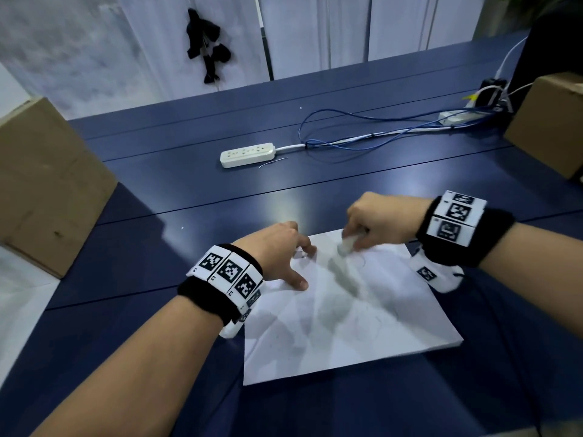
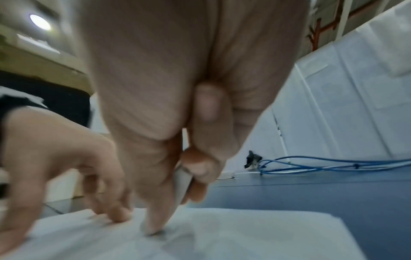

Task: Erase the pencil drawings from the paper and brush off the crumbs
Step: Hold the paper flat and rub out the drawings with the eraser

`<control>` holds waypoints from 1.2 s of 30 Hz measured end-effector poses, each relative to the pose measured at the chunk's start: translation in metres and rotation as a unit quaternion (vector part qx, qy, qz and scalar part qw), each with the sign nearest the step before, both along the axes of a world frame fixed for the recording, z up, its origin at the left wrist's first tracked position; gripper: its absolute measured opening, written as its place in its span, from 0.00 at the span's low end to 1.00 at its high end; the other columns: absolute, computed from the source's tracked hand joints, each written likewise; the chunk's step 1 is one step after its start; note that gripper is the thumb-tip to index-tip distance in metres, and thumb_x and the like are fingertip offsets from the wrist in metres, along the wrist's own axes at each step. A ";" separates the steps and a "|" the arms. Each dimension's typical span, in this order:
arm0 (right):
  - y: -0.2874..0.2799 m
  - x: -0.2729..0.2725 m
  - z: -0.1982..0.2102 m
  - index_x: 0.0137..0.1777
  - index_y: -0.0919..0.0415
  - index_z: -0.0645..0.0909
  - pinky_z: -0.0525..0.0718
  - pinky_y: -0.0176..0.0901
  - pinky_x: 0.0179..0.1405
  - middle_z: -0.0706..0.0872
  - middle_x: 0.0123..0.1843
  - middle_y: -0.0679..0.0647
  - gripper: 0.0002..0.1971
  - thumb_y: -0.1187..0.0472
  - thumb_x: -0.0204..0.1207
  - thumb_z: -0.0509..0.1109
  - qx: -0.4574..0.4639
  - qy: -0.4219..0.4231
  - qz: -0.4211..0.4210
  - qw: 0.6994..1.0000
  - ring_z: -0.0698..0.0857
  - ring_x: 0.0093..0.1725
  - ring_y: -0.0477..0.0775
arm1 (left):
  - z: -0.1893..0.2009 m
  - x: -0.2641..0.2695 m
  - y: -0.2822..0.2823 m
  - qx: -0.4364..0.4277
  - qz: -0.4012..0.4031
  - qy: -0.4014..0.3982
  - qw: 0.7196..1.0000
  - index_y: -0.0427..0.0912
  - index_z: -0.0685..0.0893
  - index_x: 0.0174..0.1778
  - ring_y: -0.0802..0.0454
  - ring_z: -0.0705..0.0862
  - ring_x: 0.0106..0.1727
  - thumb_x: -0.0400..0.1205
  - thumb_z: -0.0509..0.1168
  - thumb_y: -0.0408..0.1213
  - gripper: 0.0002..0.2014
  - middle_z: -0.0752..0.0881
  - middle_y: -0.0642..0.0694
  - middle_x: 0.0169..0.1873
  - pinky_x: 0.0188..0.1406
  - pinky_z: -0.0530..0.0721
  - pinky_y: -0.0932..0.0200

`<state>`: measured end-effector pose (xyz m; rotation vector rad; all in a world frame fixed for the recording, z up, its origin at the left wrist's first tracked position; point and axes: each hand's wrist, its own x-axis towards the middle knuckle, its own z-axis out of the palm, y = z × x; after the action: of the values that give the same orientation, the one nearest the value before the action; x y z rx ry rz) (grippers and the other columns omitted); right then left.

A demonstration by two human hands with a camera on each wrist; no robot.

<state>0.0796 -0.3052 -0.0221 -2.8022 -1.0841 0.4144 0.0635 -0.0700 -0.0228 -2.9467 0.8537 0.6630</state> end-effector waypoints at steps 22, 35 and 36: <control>0.004 -0.025 0.000 0.56 0.47 0.89 0.82 0.45 0.42 0.84 0.39 0.48 0.16 0.44 0.71 0.74 -0.017 0.071 0.044 0.996 0.79 0.39 0.46 | 0.003 -0.001 -0.003 0.005 -0.008 0.007 1.000 0.59 0.74 0.77 0.51 0.74 0.53 0.71 0.80 0.53 0.37 0.70 0.52 0.53 0.55 0.79 0.53; 0.010 -0.017 0.005 0.51 0.49 0.90 0.82 0.48 0.42 0.83 0.36 0.50 0.19 0.40 0.68 0.68 -0.025 0.034 0.029 0.999 0.79 0.37 0.51 | 0.006 -0.002 -0.007 0.028 -0.012 0.011 0.999 0.59 0.74 0.77 0.46 0.78 0.60 0.71 0.80 0.52 0.38 0.71 0.50 0.58 0.57 0.80 0.52; 0.008 -0.006 0.006 0.48 0.50 0.89 0.83 0.51 0.41 0.84 0.34 0.52 0.24 0.35 0.66 0.63 -0.022 0.009 0.004 1.000 0.80 0.36 0.55 | 0.007 -0.003 -0.007 0.027 -0.010 0.009 1.000 0.58 0.75 0.76 0.46 0.78 0.60 0.71 0.80 0.52 0.37 0.71 0.50 0.57 0.57 0.80 0.52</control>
<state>0.0733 -0.2969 -0.0157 -2.8278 -1.0962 0.4678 0.0609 -0.0769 -0.0161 -2.8852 0.8525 0.7003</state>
